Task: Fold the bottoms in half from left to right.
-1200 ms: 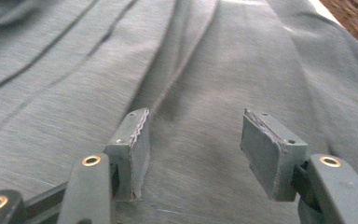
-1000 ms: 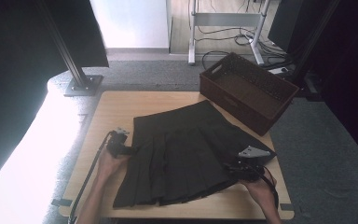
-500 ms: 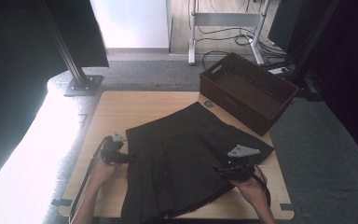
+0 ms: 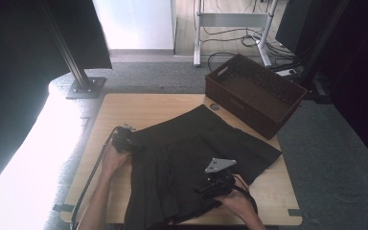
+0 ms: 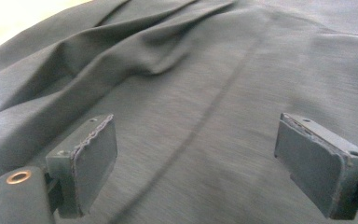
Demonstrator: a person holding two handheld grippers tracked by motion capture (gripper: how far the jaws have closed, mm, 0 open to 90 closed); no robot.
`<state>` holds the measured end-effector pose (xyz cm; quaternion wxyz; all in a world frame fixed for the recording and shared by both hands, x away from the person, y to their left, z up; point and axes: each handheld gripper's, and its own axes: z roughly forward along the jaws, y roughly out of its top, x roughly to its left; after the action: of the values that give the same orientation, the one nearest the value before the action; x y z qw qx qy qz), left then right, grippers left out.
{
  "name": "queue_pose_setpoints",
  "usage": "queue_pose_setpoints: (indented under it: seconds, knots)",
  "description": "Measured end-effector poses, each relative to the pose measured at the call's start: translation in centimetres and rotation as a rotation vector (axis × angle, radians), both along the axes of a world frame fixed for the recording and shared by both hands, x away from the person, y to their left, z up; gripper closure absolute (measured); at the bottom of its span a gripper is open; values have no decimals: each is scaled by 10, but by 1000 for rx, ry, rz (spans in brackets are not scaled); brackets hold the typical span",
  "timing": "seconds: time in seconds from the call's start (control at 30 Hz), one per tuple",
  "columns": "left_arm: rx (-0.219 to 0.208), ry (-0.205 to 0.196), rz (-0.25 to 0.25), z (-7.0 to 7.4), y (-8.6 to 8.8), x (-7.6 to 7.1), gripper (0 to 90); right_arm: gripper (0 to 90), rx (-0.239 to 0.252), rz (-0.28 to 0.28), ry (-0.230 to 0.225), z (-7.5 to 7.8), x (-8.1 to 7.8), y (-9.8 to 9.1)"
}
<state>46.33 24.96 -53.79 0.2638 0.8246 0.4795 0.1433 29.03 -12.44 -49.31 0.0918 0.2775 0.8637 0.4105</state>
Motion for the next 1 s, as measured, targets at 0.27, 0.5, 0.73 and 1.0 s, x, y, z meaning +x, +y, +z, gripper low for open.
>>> queue_pose_setpoints:
  seconds: [0.27,0.5,0.73,1.0]
  knots:
    - [-36,-67,84,-7,17,20,0,121,1,115,18,1,-2,45]
    - [-30,-50,99,-5,18,25,0,63,7,255,31,3,-12,103]
    - [-39,-64,87,-6,20,24,0,0,-55,344,39,-15,-21,156]
    - [-62,-98,61,-10,21,26,0,0,-149,357,63,-39,-26,187]
